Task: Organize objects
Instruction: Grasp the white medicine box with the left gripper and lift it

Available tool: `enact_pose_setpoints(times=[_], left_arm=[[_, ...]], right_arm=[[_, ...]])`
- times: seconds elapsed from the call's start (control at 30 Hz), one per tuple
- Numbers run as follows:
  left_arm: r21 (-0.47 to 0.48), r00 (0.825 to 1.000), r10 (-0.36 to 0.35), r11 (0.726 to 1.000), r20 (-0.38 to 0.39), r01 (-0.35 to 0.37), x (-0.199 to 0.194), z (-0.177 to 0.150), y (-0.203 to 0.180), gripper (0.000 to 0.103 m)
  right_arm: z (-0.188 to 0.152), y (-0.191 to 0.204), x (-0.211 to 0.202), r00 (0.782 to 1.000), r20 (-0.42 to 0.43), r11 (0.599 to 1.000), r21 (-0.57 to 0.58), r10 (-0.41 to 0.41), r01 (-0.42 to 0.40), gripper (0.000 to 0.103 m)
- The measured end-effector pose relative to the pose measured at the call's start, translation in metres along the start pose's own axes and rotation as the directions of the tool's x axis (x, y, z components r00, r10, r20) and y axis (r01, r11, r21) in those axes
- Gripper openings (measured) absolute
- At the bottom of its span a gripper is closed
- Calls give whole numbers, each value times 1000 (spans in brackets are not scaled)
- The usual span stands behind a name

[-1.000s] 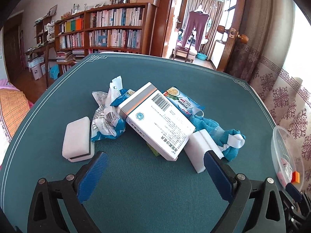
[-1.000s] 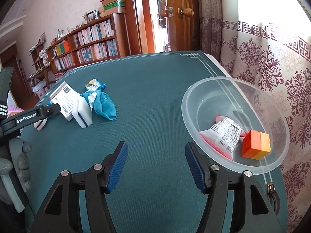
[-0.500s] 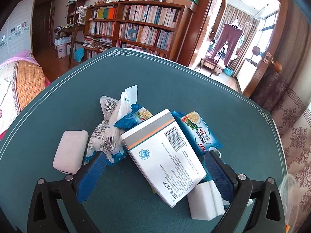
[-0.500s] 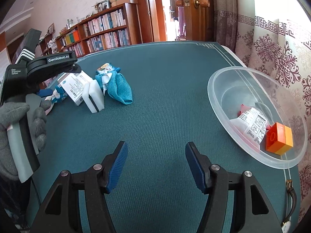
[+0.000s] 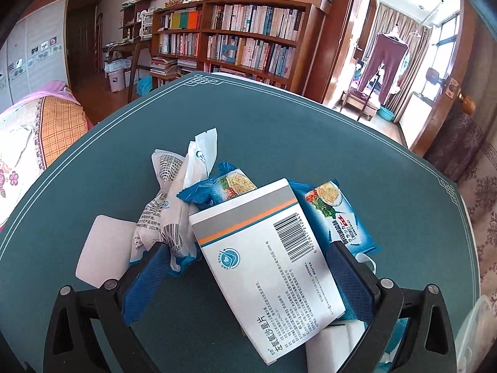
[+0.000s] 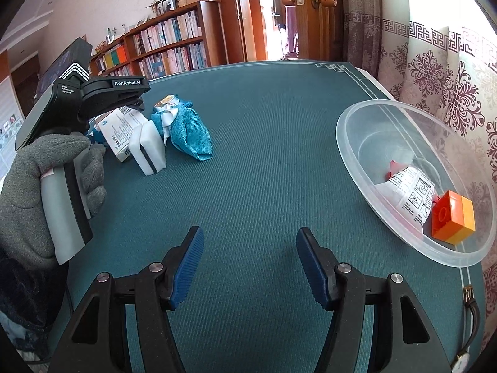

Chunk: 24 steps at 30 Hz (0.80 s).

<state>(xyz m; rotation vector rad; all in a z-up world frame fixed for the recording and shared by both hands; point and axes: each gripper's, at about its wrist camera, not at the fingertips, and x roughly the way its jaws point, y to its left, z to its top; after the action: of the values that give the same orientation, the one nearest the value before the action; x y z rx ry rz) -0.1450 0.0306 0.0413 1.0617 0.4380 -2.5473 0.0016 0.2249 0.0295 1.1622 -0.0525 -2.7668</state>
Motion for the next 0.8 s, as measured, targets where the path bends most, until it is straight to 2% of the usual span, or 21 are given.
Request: enact_pose_setpoints(times=[0.07, 0.37, 0.43, 0.53, 0.8], left_arm=[[14, 1000, -5, 1000, 1, 5, -1, -1, 3, 100], [70, 997, -61, 995, -43, 64, -10, -15, 20, 67], [80, 996, -66, 994, -56, 71, -12, -20, 24, 49], [92, 994, -81, 992, -75, 87, -15, -26, 31, 36], [136, 994, -98, 985, -56, 105, -33, -33, 43, 34]], right_arm=[[-1, 1, 0, 1000, 1, 1000, -4, -2, 2, 63], [-5, 5, 0, 1000, 6, 1000, -18, -9, 9, 63], [-6, 6, 0, 1000, 7, 1000, -22, -11, 11, 63], [-7, 8, -1, 1000, 10, 1000, -26, -12, 12, 63], [-8, 9, -1, 1000, 14, 999, -27, -17, 18, 63]])
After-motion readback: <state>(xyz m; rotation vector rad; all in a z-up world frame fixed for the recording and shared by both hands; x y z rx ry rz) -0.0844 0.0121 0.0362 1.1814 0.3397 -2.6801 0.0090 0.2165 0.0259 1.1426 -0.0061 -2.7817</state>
